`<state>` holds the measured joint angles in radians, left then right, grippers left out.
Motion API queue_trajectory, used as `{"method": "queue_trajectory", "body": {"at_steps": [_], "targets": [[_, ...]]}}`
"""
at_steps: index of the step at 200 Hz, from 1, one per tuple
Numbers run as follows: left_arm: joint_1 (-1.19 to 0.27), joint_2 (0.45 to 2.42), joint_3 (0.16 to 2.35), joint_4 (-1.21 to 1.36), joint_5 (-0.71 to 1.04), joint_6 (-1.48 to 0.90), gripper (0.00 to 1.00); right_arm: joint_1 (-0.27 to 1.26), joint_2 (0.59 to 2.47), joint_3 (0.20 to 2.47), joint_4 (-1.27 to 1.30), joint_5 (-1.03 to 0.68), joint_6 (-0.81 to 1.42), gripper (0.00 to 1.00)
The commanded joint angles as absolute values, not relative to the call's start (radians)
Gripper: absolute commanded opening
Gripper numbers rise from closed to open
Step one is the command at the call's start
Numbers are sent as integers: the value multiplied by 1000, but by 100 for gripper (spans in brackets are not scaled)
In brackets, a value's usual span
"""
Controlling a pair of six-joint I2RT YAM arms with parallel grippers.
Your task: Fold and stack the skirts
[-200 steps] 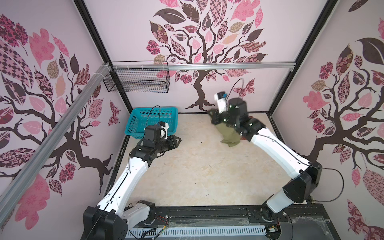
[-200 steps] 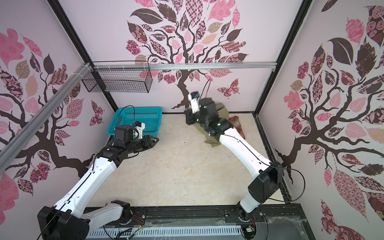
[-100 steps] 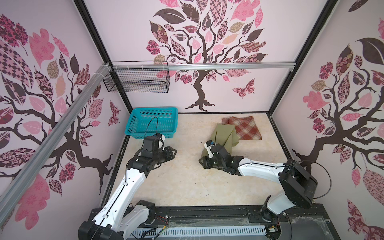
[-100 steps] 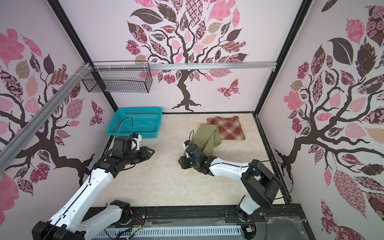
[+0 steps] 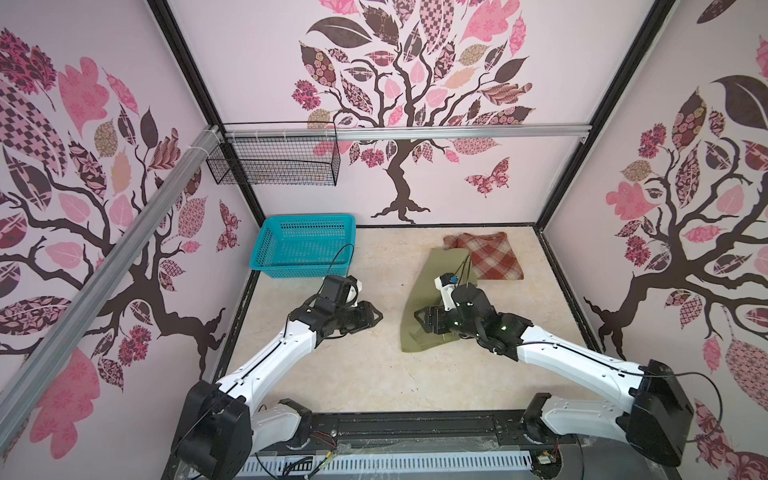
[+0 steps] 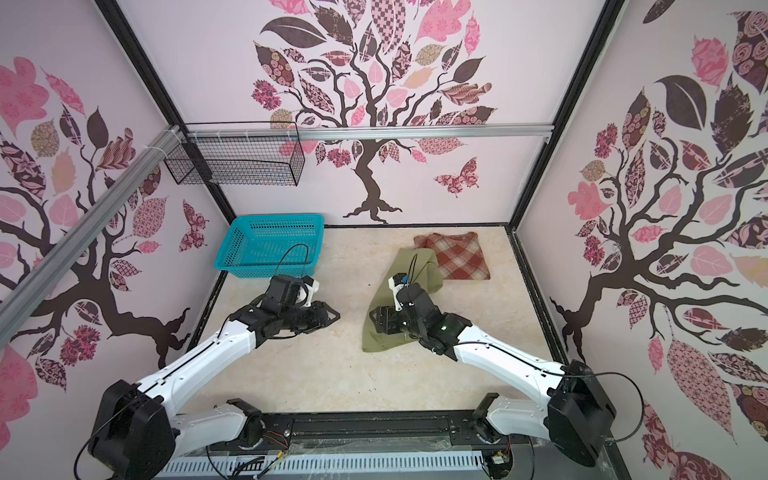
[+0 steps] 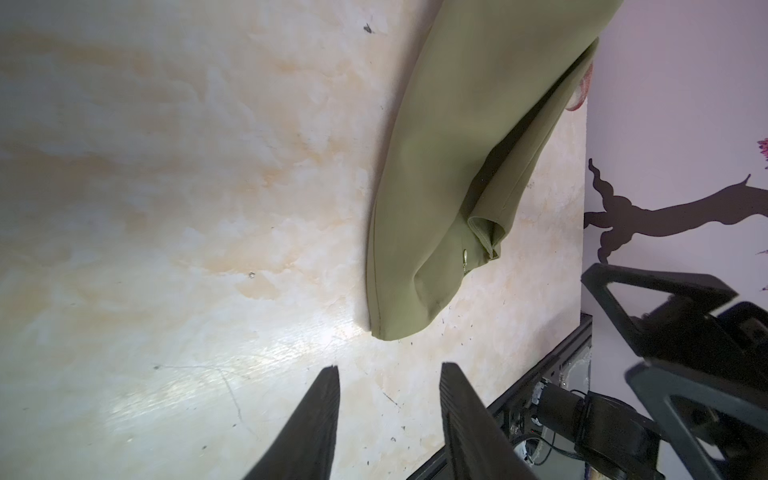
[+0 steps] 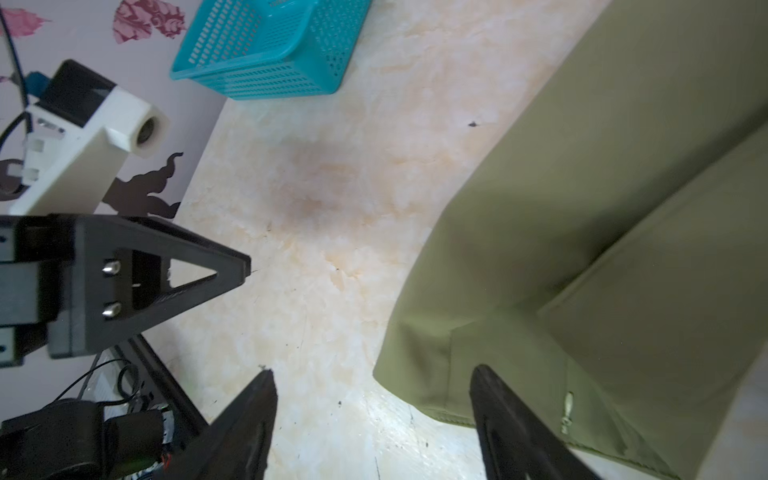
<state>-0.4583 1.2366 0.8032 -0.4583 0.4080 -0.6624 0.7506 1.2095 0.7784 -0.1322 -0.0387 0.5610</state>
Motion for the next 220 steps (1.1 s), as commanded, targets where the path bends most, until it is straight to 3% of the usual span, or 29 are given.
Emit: {"method": "queue_trajectory", "body": {"at_steps": [1,27,61,220], "targets": [[-484,1284,792,-440,456,-678,44,680,1230,752,-186,-7,578,72],[-541,1345,784,-452,433,-679,45,669,1295,759,-149,68,537,69],[-578,1438,784,-404,457,-708,44,669,1383,783,-125,126,525,74],[-661,1667,849,-344,467,-675,43,618,1362,716,-30,16,558,77]]}}
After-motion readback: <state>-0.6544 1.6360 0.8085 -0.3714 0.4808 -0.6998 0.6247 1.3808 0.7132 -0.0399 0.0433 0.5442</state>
